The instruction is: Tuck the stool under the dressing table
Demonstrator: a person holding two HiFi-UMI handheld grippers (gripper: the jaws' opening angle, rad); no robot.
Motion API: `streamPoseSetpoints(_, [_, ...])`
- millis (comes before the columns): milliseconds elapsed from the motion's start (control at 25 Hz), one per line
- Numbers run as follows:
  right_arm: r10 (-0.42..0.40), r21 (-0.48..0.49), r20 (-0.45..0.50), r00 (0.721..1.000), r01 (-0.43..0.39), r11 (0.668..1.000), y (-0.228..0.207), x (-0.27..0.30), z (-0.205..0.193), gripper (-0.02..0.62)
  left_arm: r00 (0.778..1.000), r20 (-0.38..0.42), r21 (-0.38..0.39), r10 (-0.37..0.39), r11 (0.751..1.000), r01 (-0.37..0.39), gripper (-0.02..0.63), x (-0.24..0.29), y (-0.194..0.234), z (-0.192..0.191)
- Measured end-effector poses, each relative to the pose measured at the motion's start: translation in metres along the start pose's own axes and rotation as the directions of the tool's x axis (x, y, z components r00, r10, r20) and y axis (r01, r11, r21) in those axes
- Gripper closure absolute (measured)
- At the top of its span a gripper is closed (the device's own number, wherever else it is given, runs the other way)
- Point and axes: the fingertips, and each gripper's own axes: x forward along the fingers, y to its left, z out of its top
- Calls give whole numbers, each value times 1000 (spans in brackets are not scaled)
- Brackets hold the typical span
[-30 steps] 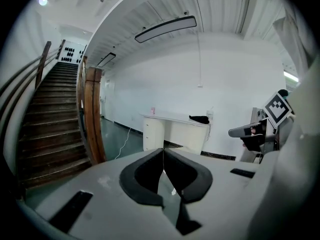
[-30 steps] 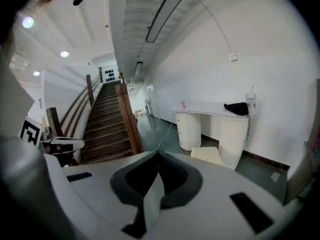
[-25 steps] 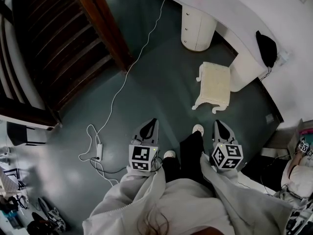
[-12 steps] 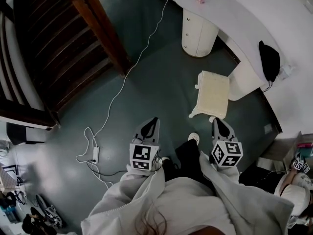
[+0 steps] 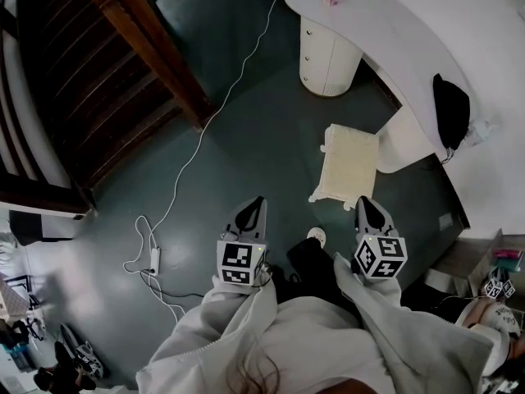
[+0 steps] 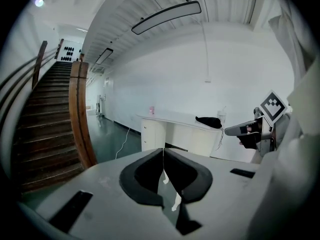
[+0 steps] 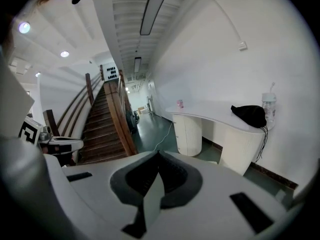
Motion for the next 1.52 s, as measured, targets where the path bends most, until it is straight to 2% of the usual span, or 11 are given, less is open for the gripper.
streamPoseSetpoints(640, [41, -38, -19, 999, -42, 998, -82, 53, 38, 543, 997, 10, -48, 76, 996, -76, 591, 85, -22, 25])
streamPoseSetpoints(920, [38, -41, -33, 999, -40, 998, -113, 62, 43, 543, 998, 7, -42, 67, 997, -67, 591, 112, -43, 35])
streamPoseSetpoints(1240, [41, -68, -68, 997, -46, 997, -125, 76, 29, 543, 999, -28, 41, -41, 998, 42, 591, 131, -63, 33])
streamPoseSetpoints(1360, [47, -86, -78, 996, -53, 995, -126, 88, 27, 543, 994, -55, 80, -96, 992, 100, 591, 144, -65, 28])
streamPoseSetpoints(1520, [34, -68, -77, 996, -40, 997, -132, 102, 23, 543, 984, -93, 90, -153, 983, 161, 591, 160, -68, 14])
